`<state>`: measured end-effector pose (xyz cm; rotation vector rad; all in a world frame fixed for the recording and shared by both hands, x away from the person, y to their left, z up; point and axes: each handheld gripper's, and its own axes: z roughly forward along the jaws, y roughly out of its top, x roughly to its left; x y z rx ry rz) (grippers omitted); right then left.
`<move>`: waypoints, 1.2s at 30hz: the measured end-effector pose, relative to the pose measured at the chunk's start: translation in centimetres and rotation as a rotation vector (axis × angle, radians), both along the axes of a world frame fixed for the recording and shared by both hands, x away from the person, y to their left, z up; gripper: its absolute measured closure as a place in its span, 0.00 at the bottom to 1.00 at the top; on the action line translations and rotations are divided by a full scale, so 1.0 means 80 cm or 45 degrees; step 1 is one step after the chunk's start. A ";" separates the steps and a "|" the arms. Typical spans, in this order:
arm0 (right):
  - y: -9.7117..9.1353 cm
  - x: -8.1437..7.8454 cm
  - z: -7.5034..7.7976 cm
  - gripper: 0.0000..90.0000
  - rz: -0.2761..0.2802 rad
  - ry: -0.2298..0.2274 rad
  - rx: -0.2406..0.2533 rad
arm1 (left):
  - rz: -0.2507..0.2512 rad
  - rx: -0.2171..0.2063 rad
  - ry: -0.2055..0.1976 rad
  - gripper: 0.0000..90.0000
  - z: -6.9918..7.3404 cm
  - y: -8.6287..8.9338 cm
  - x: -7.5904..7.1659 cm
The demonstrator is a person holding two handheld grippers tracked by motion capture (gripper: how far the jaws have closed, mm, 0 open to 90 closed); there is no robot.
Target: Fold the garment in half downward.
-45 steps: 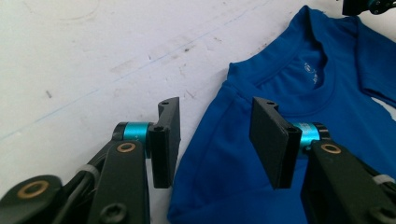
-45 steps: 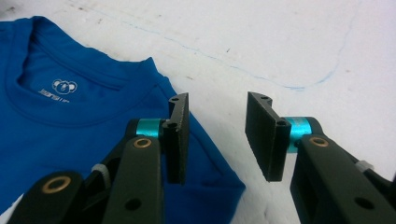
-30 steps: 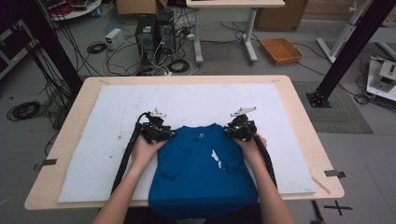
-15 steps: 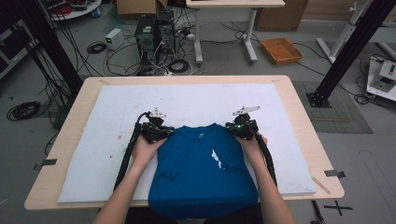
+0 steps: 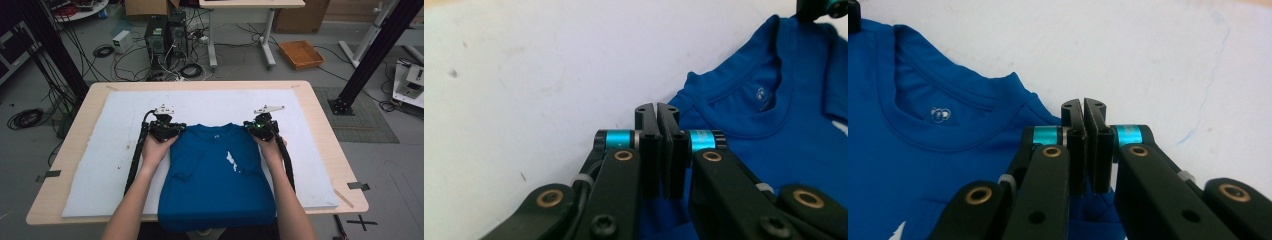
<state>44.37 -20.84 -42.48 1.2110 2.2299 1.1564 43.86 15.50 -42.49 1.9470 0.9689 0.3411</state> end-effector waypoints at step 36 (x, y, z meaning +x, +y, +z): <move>-0.022 -0.122 0.044 0.98 0.097 -0.145 0.143 | -0.242 0.000 -0.166 0.98 0.049 0.017 -0.115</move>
